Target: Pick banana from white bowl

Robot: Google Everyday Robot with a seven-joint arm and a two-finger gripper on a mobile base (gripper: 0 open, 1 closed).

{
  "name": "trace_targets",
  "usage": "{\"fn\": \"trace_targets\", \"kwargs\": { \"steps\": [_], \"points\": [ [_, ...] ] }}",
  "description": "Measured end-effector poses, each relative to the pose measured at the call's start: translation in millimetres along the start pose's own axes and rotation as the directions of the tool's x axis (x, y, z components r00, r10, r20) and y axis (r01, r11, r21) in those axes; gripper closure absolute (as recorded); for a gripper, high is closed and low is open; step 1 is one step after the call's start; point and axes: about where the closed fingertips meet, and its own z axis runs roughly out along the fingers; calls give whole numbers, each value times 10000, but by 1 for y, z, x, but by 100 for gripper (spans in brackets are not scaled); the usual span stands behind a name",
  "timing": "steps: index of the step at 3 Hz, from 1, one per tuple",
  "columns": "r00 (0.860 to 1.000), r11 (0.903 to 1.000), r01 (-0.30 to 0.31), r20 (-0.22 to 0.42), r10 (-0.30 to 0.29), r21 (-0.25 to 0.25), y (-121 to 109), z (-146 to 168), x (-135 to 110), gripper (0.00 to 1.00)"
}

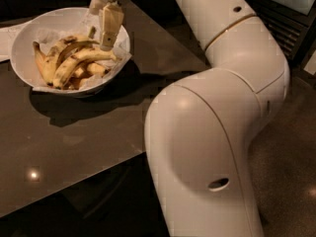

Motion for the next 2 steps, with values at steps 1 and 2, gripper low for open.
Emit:
{"fn": "trace_targets", "kwargs": {
  "steps": [1, 2],
  "points": [
    [9989, 9984, -439, 143, 445, -368, -2, 18, 3, 24],
    [9941, 9917, -1031, 243, 1053, -762, 4, 30, 9, 32]
  ]
}}
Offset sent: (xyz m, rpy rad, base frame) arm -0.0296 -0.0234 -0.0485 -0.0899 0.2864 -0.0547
